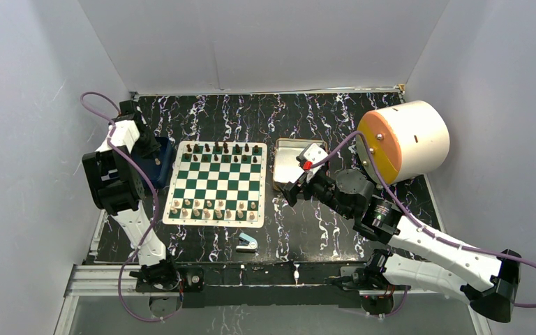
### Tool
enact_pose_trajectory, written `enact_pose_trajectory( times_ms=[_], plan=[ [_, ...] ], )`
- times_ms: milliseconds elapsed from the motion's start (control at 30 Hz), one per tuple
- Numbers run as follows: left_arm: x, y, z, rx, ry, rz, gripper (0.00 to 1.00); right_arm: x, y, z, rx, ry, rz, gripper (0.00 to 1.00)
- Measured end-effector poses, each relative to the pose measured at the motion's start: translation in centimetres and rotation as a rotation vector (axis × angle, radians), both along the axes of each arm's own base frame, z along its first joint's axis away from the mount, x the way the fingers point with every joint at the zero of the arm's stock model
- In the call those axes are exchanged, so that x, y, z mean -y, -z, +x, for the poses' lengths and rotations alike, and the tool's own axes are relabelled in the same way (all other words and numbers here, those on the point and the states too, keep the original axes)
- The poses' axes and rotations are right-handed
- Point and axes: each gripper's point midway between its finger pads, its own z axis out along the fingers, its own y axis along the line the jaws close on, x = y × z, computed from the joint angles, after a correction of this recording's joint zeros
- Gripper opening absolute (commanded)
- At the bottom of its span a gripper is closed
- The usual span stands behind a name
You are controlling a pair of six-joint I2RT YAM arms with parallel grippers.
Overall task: Set up the chess pieces on the board
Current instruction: Pick up the chess piece from the storage box.
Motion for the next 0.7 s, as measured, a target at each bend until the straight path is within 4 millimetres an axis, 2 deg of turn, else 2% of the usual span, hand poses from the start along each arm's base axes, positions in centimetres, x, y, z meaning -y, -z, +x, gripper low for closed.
enact_pose_trajectory(
  times_ms=[200, 467, 700],
  plan=[
    [-0.15, -0.73, 0.79, 0.023, 0.003, 0.010, 0.19, 0.00, 0.00, 0.00, 0.001, 0.000, -0.001, 0.99],
    [0.02, -0.69, 0.77, 0.021, 0.007, 0.009, 0.24, 0.01, 0.00, 0.01, 0.003, 0.000, -0.003, 0.99],
    [0.07, -0.41, 0.73, 0.014, 0.011, 0.009, 0.23, 0.02, 0.00, 0.02, 0.003, 0.000, -0.003, 0.99]
  ],
)
